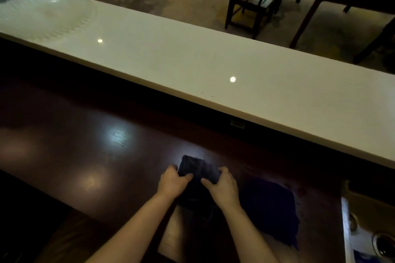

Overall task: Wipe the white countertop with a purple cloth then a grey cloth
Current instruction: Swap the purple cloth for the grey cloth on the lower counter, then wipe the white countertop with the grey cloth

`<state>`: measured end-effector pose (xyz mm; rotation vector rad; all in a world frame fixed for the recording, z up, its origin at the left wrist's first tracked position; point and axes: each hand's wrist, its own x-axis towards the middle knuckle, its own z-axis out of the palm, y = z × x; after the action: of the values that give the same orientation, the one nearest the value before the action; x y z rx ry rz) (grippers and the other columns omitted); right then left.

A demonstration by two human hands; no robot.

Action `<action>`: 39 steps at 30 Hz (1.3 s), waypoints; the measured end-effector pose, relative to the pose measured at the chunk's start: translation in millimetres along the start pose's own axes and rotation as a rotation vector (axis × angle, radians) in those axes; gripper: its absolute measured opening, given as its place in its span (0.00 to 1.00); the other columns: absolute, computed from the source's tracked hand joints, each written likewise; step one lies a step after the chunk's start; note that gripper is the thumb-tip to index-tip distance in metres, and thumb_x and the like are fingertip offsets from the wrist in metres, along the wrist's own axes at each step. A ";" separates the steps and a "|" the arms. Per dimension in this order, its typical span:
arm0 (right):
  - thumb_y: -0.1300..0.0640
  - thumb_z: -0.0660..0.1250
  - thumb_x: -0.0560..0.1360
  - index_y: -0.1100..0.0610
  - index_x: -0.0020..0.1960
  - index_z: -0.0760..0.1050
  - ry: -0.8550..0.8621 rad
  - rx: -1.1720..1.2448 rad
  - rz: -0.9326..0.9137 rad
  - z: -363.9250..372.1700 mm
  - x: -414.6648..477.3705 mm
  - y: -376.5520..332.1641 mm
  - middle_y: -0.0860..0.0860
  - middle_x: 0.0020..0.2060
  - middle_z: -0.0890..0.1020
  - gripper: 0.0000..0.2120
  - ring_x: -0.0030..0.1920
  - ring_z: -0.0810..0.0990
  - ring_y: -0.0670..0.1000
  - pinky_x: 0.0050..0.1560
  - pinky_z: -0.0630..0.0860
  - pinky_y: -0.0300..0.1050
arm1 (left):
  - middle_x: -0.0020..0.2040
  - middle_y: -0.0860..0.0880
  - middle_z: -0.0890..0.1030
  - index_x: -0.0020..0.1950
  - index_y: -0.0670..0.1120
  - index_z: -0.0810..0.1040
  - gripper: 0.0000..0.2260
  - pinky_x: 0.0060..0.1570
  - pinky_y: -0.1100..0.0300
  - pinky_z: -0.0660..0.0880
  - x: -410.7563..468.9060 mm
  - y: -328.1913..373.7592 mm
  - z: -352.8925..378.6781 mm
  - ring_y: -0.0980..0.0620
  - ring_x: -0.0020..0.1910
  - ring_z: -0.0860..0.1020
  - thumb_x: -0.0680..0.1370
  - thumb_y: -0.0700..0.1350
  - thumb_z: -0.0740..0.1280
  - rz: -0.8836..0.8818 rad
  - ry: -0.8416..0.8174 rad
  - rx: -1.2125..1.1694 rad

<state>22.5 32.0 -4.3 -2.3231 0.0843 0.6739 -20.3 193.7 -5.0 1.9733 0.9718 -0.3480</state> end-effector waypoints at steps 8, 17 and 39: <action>0.53 0.78 0.70 0.55 0.49 0.76 -0.069 0.447 0.074 -23.3 -19.6 6.7 0.56 0.46 0.85 0.14 0.43 0.86 0.53 0.45 0.85 0.50 | 0.45 0.49 0.85 0.47 0.55 0.79 0.02 0.46 0.52 0.81 -11.0 12.2 -18.5 0.51 0.45 0.84 0.76 0.50 0.69 0.201 -0.236 -0.231; 0.57 0.76 0.75 0.61 0.65 0.80 -0.452 1.047 -0.056 -99.4 -63.5 -24.5 0.63 0.63 0.82 0.20 0.64 0.80 0.63 0.67 0.76 0.59 | 0.54 0.50 0.85 0.56 0.56 0.78 0.13 0.52 0.51 0.79 -56.2 68.1 -59.3 0.51 0.53 0.84 0.73 0.56 0.71 0.483 -0.381 -0.474; 0.54 0.65 0.80 0.50 0.63 0.79 0.546 1.074 -0.320 -311.5 -85.1 -27.4 0.54 0.58 0.86 0.12 0.59 0.83 0.58 0.58 0.82 0.57 | 0.57 0.45 0.79 0.60 0.43 0.78 0.13 0.60 0.50 0.73 -18.3 178.6 -103.5 0.42 0.58 0.76 0.77 0.47 0.66 0.981 0.395 0.256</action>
<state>94.3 -160.9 246.0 -1.3520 0.2455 -0.1892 88.3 214.4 170.2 2.5378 0.0807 0.5056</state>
